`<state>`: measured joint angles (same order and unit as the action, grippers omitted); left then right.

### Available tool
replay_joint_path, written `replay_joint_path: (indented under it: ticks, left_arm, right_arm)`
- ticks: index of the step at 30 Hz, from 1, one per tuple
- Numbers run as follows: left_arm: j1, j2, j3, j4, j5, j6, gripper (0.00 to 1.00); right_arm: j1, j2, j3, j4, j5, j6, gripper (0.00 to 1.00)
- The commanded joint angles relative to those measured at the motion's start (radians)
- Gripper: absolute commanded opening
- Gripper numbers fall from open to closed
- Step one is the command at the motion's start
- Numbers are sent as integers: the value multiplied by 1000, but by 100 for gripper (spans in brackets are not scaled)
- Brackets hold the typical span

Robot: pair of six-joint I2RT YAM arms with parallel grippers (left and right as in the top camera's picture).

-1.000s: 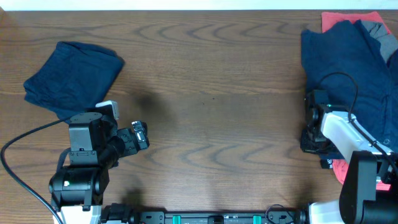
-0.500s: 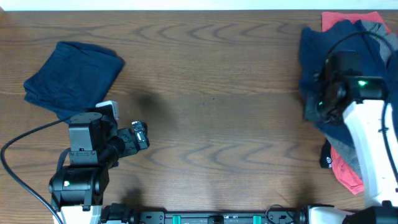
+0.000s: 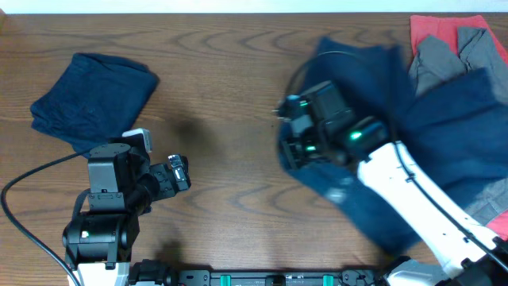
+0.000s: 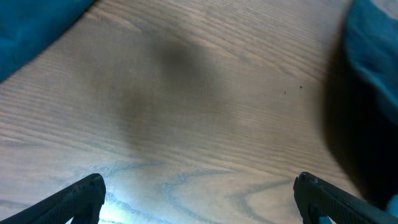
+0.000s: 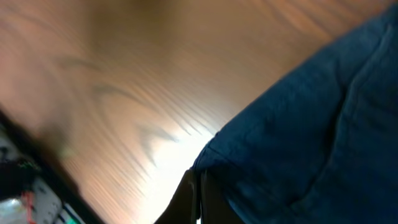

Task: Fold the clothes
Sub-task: 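Drag the denim shorts with the right gripper to the table center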

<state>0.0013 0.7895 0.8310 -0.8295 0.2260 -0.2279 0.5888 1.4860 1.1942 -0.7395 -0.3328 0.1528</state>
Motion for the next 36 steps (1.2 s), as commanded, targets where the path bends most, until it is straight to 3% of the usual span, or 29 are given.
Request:
replay_joint_path:
  ticks: [1,4,5,7,9,10,16,23,28,36]
  left_arm:
    - [-4,0,20,0,2,20,98]
    - [-4,0,20,0,2,20,98]
    - [-4,0,20,0,2,20,98]
    - [-4,0,20,0,2,20,98]
    - [-4,0,20,0,2,20,98]
    - [-4,0,20,0,2,20,98]
    - [-4,0,19,0,3,14,98]
    - [-4,29,-11,4,72,-100,98]
    - [-4,134,-18,4,229,-100,98]
    - [-4,388,-18,25,359,-126,98]
  right_arm:
    - [94,44,-3,97,-18,56,1]
    - [147,90,-3,168,40,60,1]
    - [161,108,-3,191,47,59,6]
    - [171,122,-3,206,84,56,52]
    - [165,119,-2,204,158,62,89]
    - [156,109,1,199,198,78,99]
    - [23,-3,19,108,361,150,99]
    - [-227,-163,19,-137,411,148,99]
    - [-355,-206,19,-282,417,130,99]
    - [-483,-207,19,-406,467,140,99]
